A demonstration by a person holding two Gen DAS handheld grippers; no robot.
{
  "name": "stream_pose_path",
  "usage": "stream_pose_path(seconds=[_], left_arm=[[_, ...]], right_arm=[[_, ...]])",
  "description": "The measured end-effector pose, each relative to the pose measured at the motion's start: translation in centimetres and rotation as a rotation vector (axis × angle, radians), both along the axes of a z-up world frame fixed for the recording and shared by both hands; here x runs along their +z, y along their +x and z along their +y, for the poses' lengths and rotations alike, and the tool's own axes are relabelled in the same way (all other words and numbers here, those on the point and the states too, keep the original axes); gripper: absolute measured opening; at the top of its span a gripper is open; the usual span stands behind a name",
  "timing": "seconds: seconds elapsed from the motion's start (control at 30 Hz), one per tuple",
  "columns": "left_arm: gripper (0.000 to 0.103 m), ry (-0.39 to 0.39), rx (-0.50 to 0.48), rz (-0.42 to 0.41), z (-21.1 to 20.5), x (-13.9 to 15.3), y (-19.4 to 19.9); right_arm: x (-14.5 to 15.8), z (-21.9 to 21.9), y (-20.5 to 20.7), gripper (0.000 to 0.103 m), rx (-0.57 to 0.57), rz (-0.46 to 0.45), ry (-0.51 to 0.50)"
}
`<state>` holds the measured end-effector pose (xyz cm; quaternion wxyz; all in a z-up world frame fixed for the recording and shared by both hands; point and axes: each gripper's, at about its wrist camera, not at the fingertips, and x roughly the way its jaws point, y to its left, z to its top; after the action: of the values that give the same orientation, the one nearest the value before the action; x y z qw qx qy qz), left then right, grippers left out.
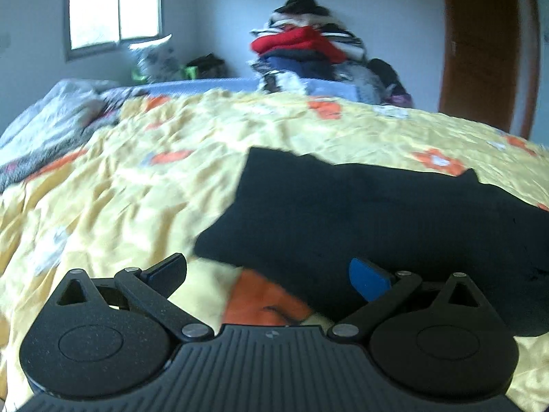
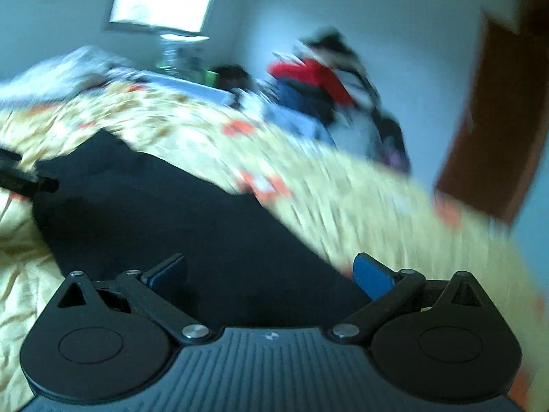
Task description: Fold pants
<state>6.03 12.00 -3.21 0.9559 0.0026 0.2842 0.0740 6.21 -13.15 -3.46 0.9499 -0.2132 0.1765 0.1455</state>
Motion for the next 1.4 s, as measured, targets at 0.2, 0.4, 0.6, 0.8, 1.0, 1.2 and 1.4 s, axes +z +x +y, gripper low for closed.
stream_pose_path(seconds=[0.2,0.4,0.6,0.8,1.0,1.2,1.4], left_arm=[[0.102,-0.059,0.086,0.027,3.3,-0.4,-0.4],[0.102,-0.195,0.165,0.012,6.5,0.7,-1.3],[0.101,-0.588,0.102,0.083,9.8,0.3,-1.0],[0.101,-0.796,-0.003,0.129,9.2,-0.2,1.0],[0.102,-1.020,-0.059,0.158,7.7,-1.9,4.2],[0.101,-1.028,0.009,0.086,6.7,-1.9,5.9],[0.032,-1.029,0.015,0.110,7.5,-2.8,7.9]], right_arm=[[-0.2,8.8,0.2,0.103,0.229,0.008,-0.166],[-3.9,16.0,-1.4,0.103,0.380,0.036,-0.319],[-5.6,19.3,-0.5,0.103,0.330,-0.048,-0.389],[-5.7,19.7,1.8,0.103,0.236,-0.091,-0.347],[-3.8,17.7,3.6,0.103,0.194,-0.038,-0.162],[-2.9,16.4,4.1,0.103,0.188,0.002,-0.082],[-2.0,15.7,3.4,0.103,0.225,0.049,-0.059]])
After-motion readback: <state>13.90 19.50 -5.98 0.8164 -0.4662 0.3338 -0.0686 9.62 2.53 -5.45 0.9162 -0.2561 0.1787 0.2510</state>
